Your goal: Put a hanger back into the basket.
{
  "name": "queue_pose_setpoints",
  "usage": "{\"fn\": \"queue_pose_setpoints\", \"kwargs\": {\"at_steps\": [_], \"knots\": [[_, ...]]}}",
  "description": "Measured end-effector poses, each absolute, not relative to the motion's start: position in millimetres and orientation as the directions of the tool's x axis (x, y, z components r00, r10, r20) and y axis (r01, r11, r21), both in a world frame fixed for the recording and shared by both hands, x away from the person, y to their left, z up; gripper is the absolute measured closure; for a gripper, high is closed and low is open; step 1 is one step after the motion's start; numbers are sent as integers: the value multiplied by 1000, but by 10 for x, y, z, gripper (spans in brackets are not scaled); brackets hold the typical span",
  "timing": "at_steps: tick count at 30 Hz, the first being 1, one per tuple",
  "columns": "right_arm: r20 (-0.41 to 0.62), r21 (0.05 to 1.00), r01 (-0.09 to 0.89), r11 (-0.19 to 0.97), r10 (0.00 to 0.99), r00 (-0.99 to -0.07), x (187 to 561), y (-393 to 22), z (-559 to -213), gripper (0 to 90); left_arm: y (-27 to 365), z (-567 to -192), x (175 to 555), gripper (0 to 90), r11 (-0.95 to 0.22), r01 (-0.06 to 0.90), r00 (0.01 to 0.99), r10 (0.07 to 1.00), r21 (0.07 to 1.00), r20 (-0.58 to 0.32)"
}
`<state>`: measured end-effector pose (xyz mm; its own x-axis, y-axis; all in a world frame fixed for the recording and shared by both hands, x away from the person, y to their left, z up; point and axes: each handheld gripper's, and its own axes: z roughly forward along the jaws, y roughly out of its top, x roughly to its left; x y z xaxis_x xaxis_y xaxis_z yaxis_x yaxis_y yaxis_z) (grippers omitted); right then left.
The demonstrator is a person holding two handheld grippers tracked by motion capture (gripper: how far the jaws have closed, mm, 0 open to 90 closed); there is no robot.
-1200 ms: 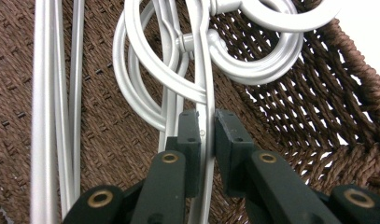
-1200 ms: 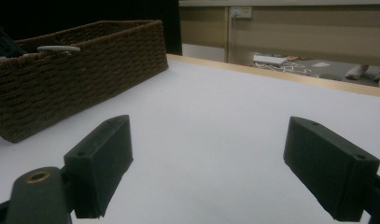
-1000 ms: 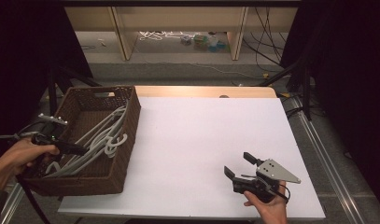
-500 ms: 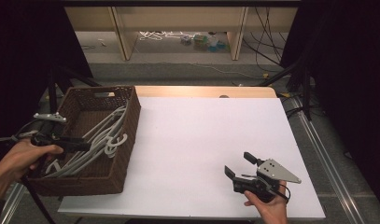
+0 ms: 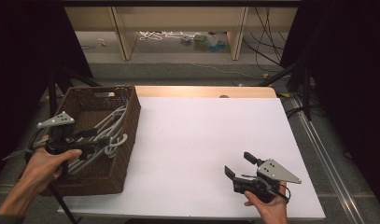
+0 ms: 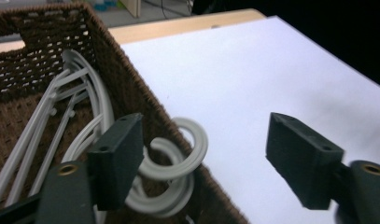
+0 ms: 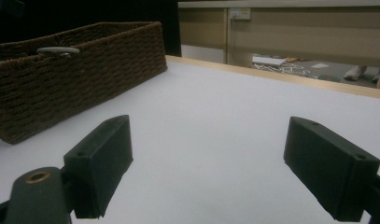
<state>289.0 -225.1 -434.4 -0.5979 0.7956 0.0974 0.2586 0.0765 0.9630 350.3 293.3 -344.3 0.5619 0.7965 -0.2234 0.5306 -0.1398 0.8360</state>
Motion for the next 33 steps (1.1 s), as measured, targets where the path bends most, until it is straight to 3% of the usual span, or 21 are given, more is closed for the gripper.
{"fn": "queue_pose_setpoints", "kwargs": {"at_steps": [7,16,25,30,33], "knots": [[98,963,258,76,795,-599,2889,-2250,-4345,162,2756,-3510,3431,191,-91,479,555,802,873,-221],[91,963,257,84,794,-601,2886,-2253,-4342,161,2574,-3558,3329,188,-17,412,568,786,911,-242],[91,962,259,86,793,-602,2884,-2251,-4341,161,2327,-3663,3228,187,-27,380,589,778,925,-219],[48,976,199,94,793,-608,2917,-2256,-4351,161,2169,-3748,3177,187,-16,344,610,764,939,-210],[51,966,234,114,799,-599,2891,-2268,-4334,161,2099,-3788,3152,191,-31,307,612,772,951,-173]]}}
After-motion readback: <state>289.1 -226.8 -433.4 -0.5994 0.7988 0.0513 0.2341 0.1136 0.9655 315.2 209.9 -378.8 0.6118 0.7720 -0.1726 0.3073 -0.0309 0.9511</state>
